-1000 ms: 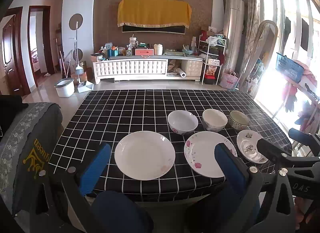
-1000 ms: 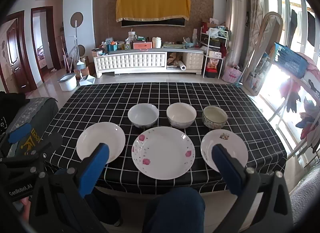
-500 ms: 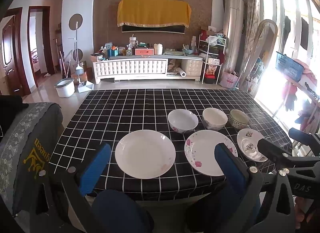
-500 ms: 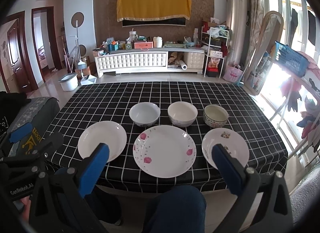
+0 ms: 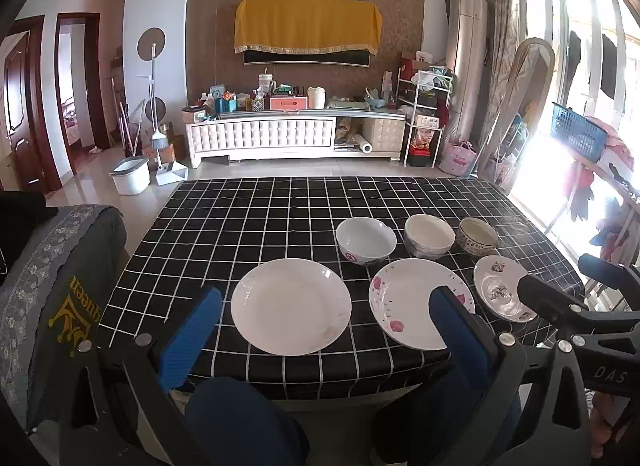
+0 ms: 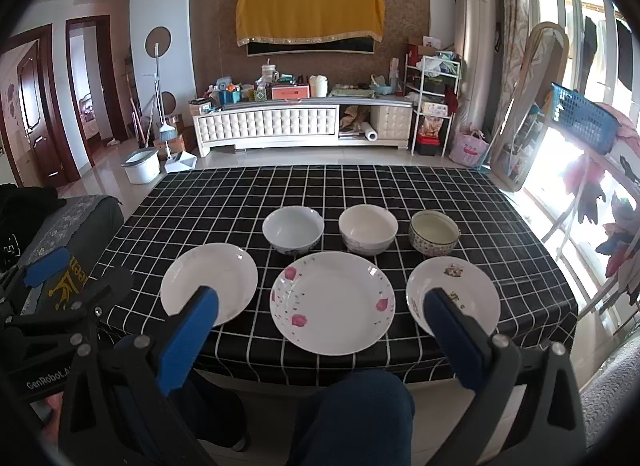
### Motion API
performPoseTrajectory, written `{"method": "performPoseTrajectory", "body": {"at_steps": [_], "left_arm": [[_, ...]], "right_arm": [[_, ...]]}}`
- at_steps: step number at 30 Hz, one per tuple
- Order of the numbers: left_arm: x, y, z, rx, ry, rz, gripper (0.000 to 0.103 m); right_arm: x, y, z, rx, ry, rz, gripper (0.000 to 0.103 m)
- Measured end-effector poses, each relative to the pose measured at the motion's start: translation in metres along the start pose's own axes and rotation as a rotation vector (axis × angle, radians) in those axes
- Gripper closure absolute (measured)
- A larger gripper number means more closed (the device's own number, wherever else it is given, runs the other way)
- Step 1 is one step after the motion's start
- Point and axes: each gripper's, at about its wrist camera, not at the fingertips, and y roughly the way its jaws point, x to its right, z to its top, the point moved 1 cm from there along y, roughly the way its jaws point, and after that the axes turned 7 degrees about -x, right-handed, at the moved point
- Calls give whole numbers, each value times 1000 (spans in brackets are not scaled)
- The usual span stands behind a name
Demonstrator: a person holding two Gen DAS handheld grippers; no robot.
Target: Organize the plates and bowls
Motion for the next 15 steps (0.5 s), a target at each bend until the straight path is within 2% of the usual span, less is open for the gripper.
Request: {"method": "performPoseTrajectory", "body": {"at_steps": [15], "left_arm": [[-1, -6, -1, 3, -2, -5, 0]], "right_arm": [[-1, -3, -1, 4, 2, 9, 0]]}}
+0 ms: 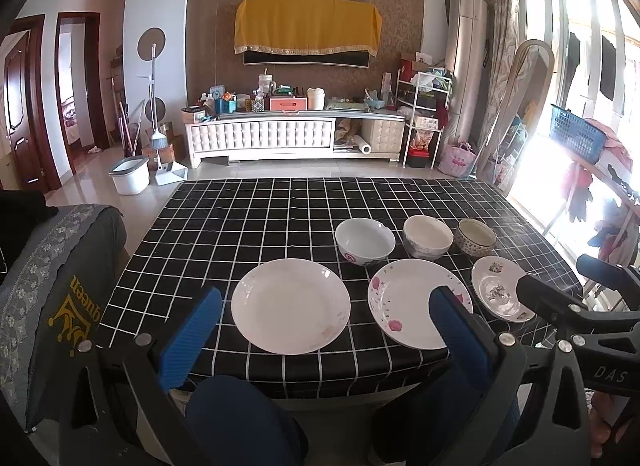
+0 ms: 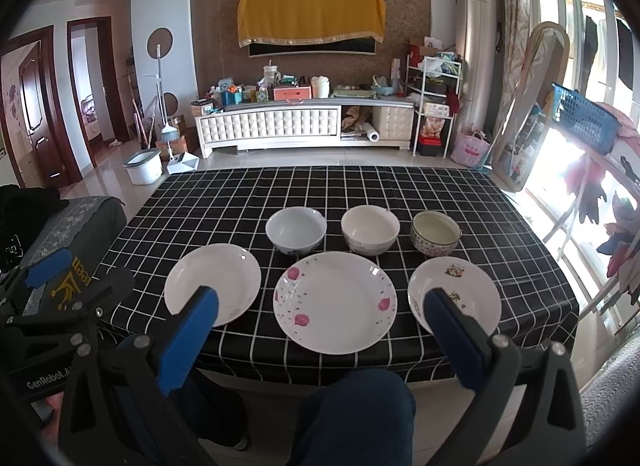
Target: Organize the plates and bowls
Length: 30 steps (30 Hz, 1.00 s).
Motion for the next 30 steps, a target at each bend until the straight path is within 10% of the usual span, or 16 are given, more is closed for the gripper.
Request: {"method": "performPoseTrajectory", "body": {"at_steps": [30], "left_arm": [[-18, -7, 32, -18, -19, -36, 0]], "right_arm": [[-16, -11, 42, 106, -67, 45, 0]]}}
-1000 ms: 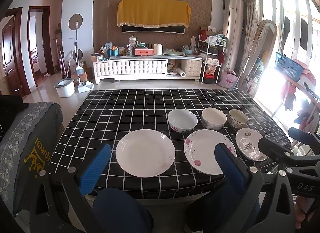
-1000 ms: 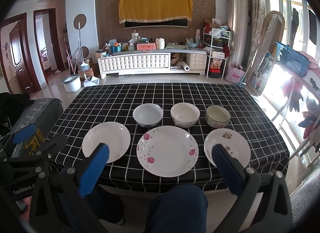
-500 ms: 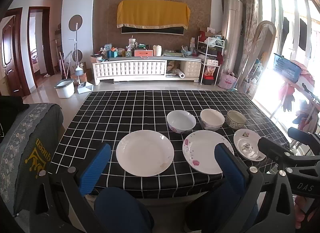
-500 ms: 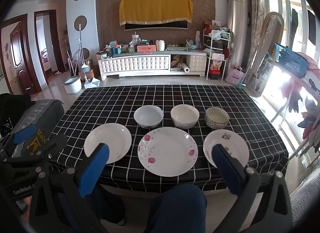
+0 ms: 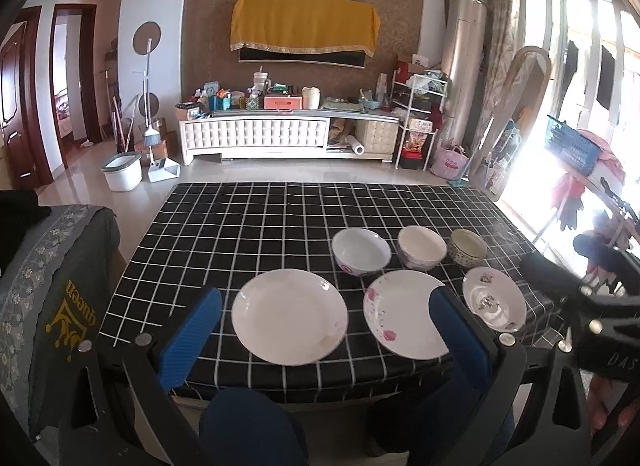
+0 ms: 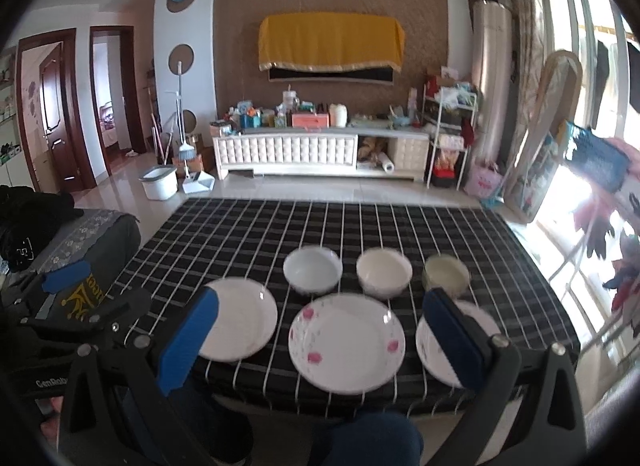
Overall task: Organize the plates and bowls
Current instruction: 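Grasp the rim of the plain white plate with the left tool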
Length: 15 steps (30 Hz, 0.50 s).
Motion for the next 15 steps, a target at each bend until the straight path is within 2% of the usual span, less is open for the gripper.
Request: {"method": "performPoseTrajectory", "body": {"at_steps": [5, 12, 15], "left_arm": [[-29, 29, 22, -44, -23, 29, 0], [-77, 94, 40, -184, -93, 19, 0], [-95, 126, 40, -256, -111, 50, 0]], "right_arm": [[-4, 36, 25, -7, 17, 11, 0], [-28, 108, 41, -116, -24, 75, 0], [-42, 138, 39, -167, -63, 81, 0]]}}
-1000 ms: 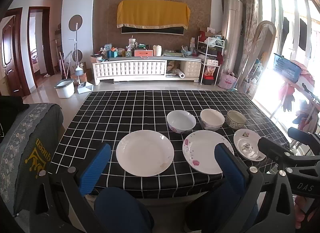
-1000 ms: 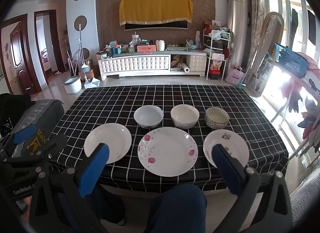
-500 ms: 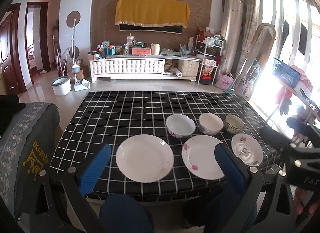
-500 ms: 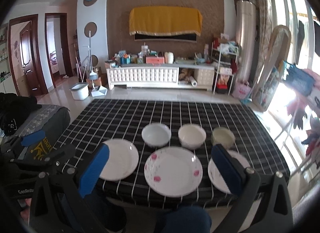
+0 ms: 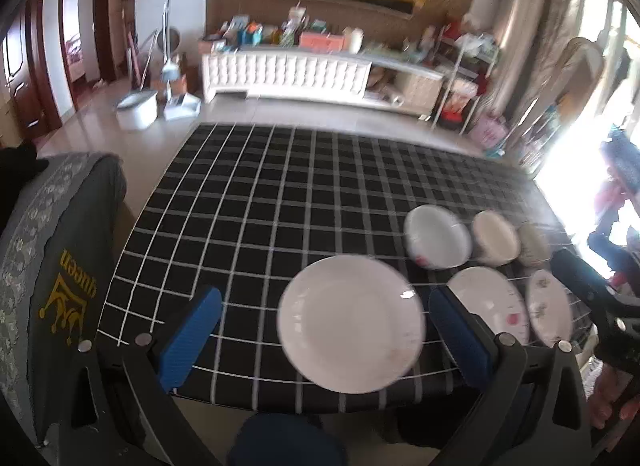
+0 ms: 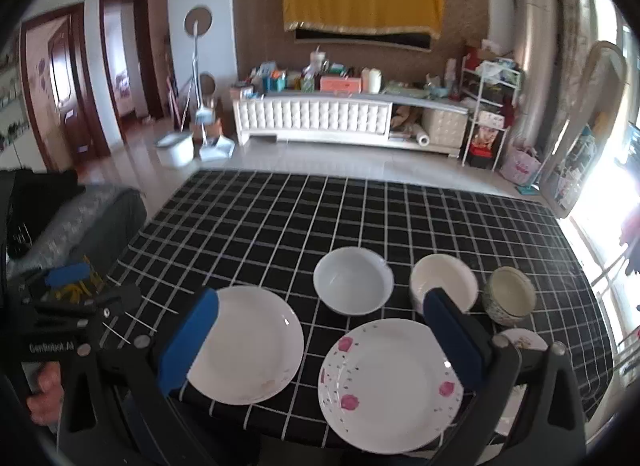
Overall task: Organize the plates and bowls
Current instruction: 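Grasp the rim of the plain white plate with the left tool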
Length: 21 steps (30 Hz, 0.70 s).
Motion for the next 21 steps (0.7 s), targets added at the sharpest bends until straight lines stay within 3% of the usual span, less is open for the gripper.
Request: {"method": "performPoseTrajectory", "body": {"at_steps": [4, 11, 15, 18, 21], "left_arm": [[-15, 38, 3, -86, -12, 17, 0], [-31, 101, -3, -232, -14, -31, 0], [-39, 119, -2, -266, -35, -58, 0], [-43, 130, -2, -282, -24, -25, 0], [-50, 141, -3, -329, -42, -44, 13]], "right_arm": [[-4, 38, 3, -72, -6, 31, 0], [-15, 106, -1, -224, -22, 87, 0], [-20, 131, -6, -273, -47, 106, 3], [-21, 146, -10, -302, -51, 114, 5], [-21, 159, -14, -334, -60, 109, 10]]}}
